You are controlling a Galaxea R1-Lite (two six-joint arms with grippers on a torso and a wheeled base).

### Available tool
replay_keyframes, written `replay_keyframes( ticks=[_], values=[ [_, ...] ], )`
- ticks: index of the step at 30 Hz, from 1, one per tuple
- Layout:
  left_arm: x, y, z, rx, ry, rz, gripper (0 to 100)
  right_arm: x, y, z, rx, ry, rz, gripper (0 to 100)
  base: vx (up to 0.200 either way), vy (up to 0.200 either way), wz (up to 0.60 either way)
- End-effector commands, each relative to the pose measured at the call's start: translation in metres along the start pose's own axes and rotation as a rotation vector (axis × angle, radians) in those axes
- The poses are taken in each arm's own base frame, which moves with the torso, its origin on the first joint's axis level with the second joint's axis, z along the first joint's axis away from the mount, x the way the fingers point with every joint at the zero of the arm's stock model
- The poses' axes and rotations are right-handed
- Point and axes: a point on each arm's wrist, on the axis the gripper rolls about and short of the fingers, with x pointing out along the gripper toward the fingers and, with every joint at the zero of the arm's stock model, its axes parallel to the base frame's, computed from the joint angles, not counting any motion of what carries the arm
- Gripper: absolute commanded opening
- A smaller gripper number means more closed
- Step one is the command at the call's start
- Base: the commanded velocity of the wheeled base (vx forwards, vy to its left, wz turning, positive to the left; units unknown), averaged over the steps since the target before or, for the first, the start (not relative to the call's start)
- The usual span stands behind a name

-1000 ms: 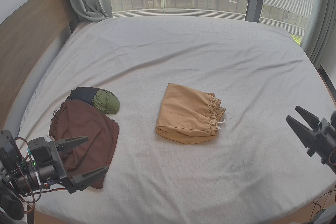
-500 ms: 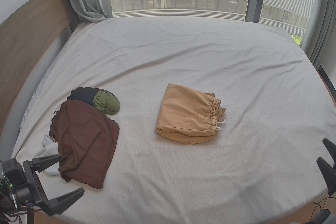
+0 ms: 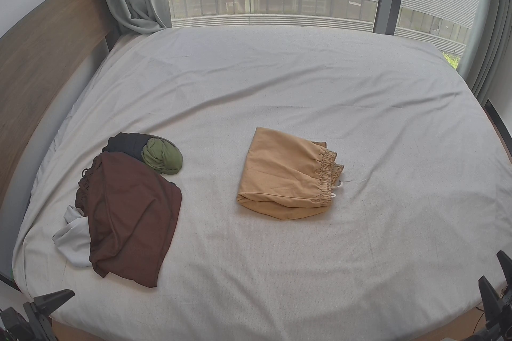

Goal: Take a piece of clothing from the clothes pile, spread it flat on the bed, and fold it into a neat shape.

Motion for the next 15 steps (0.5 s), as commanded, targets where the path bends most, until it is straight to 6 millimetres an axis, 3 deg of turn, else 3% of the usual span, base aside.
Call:
replay_keyframes(
  ticks=[1, 7, 15],
  values=[
    [-0.0125, -0.0066, -0.0139, 0.053, -0.104, 0.095, 100, -0.0077, -0.0035, -0.0161, -0.041, -0.014, -0.166, 100, 0.000, 0.000, 0.00],
    [-0.0142, -0.0056, -0.0151, 0.040, -0.129, 0.267, 100, -0.0085, -0.0071, -0.0159, -0.071, -0.034, -0.327, 100, 0.000, 0.000, 0.00],
    [-0.0167, -0.0055, -0.0162, 0.034, -0.169, 0.377, 100, -0.0088, -0.0079, -0.0152, -0.154, -0.031, -0.370, 100, 0.000, 0.000, 0.00]
  ],
)
